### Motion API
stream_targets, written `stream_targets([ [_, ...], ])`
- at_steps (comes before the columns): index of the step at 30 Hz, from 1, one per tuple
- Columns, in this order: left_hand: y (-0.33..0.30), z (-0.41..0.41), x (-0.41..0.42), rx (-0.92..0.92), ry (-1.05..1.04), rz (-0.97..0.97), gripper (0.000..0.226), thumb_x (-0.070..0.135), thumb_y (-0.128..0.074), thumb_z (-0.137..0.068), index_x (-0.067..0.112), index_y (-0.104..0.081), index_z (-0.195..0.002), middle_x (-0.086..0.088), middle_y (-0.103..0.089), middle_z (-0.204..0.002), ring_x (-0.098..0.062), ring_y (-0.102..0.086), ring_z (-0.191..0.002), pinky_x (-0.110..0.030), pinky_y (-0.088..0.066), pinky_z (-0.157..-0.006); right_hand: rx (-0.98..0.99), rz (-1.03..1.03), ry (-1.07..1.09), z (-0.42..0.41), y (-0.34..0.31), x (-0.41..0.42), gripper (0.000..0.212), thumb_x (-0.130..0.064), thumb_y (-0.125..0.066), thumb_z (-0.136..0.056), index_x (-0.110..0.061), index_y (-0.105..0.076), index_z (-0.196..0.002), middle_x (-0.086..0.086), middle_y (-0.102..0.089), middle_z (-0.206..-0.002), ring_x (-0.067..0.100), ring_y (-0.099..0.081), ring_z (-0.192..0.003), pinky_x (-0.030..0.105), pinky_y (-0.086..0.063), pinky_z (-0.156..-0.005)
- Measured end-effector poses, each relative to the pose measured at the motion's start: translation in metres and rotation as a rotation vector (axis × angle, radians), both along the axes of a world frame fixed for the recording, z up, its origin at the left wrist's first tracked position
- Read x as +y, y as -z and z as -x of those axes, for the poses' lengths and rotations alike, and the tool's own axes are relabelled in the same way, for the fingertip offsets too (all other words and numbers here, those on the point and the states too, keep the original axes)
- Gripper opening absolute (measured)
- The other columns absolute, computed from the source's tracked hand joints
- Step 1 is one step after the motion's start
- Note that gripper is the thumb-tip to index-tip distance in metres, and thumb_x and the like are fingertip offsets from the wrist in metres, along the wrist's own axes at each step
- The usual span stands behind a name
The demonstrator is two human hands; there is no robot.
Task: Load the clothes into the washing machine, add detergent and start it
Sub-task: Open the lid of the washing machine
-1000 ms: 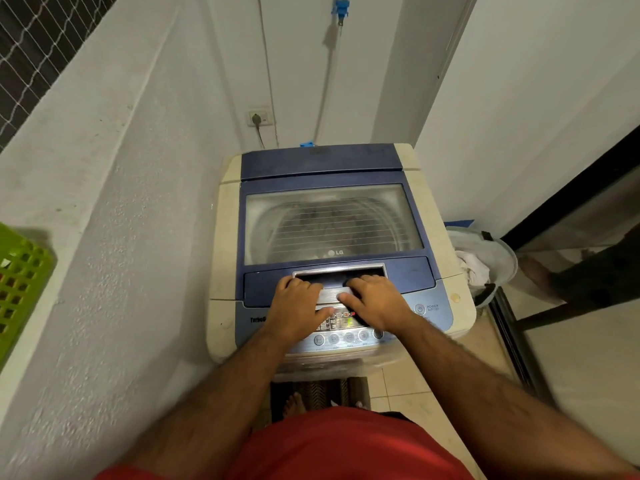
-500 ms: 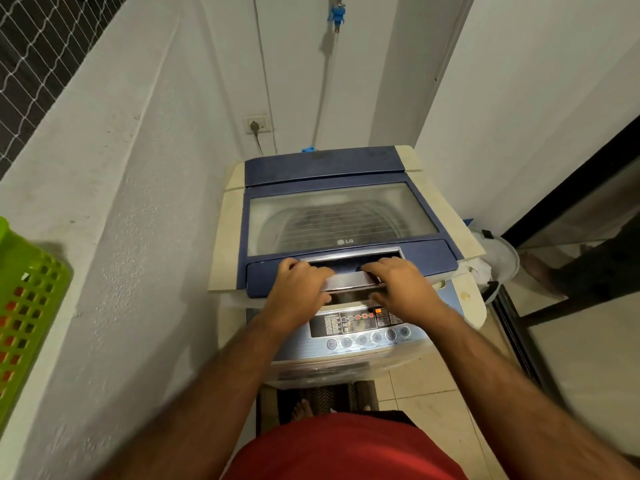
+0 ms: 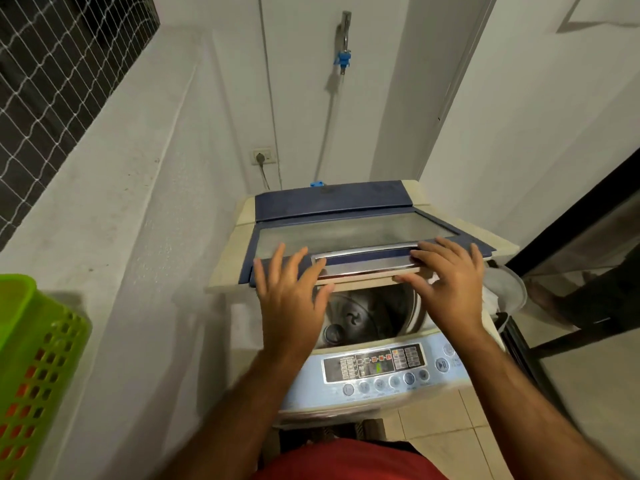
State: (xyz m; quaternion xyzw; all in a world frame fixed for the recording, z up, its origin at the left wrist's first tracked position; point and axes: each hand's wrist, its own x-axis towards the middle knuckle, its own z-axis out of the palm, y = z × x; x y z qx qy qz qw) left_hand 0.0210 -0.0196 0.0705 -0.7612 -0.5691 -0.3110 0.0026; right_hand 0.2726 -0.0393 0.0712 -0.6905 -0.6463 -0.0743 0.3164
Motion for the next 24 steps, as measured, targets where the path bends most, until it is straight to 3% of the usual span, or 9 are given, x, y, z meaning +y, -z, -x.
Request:
stream_targets([
  [2,-0.003,-0.003,0.007,-0.004,-0.035,-0.043,0.035,0.04,-0.059,-0.088,0.022,-0.067,-0.118,-0.008,-0.056,-0.134,-0.034,-0.033,-0.138,-0.053,-0.004,-0.116,0.049,-0.016,0.028,0.002,-0.008,0.008,0.049,-0.06,-0.061,-0.075,-0.021,-0.074,-0.102,0.0,-0.07,-0.117,0.026,-0.053,-0.126,0.057,-0.017,-0.115],
  [5,-0.011,-0.005,0.022,0.037,-0.063,-0.078,0.04,0.045,-0.047,-0.091,0.023,-0.065,-0.12,-0.007,-0.053,-0.138,-0.033,-0.028,-0.141,-0.054,-0.003,-0.116,0.056,0.004,0.017,0.0,-0.02,0.022,0.052,-0.063,-0.058,-0.078,-0.024,-0.072,-0.109,0.003,-0.063,-0.13,0.027,-0.044,-0.136,0.061,-0.012,-0.116],
  [10,-0.022,-0.008,0.049,0.076,-0.1,-0.153,0.042,0.048,-0.045,-0.093,0.026,-0.06,-0.126,-0.007,-0.043,-0.147,-0.036,-0.02,-0.143,-0.056,-0.005,-0.115,0.03,0.016,-0.004,0.004,-0.038,0.044,0.057,-0.065,-0.044,-0.088,-0.027,-0.063,-0.126,0.007,-0.039,-0.154,0.028,-0.02,-0.148,0.059,-0.003,-0.119],
  [14,-0.041,-0.014,0.071,0.051,-0.157,-0.185,0.045,0.047,-0.047,-0.092,0.025,-0.056,-0.13,-0.009,-0.043,-0.146,-0.036,-0.019,-0.144,-0.057,-0.004,-0.115,0.01,-0.011,-0.01,0.004,-0.051,0.07,0.062,-0.064,-0.038,-0.092,-0.027,-0.049,-0.141,0.007,-0.024,-0.161,0.026,-0.008,-0.151,0.054,0.004,-0.119],
  [17,-0.058,-0.022,0.088,-0.044,-0.173,-0.191,0.04,0.041,-0.051,-0.091,0.023,-0.059,-0.126,-0.007,-0.048,-0.141,-0.032,-0.024,-0.143,-0.056,-0.002,-0.116,0.132,-0.123,-0.03,0.004,-0.063,0.093,0.066,-0.059,-0.055,-0.088,-0.018,-0.048,-0.139,0.012,-0.033,-0.155,0.028,-0.021,-0.147,0.056,-0.002,-0.121],
  [21,-0.074,-0.029,0.113,-0.161,-0.171,-0.227,0.027,0.036,-0.055,-0.09,0.022,-0.064,-0.111,-0.002,-0.059,-0.123,-0.024,-0.041,-0.131,-0.056,-0.005,-0.117,0.28,-0.332,-0.036,0.007,-0.073,0.122,0.045,-0.048,-0.072,-0.082,-0.011,-0.065,-0.106,0.015,-0.053,-0.126,0.03,-0.045,-0.123,0.064,-0.029,-0.109],
  [24,-0.082,-0.031,0.133,-0.171,-0.168,-0.251,0.024,0.036,-0.051,-0.092,0.022,-0.062,-0.109,0.001,-0.062,-0.117,-0.021,-0.044,-0.129,-0.055,-0.005,-0.118,0.251,-0.376,-0.041,0.008,-0.078,0.144,0.035,-0.044,-0.067,-0.086,-0.01,-0.069,-0.093,0.011,-0.063,-0.106,0.029,-0.056,-0.106,0.058,-0.019,-0.117],
])
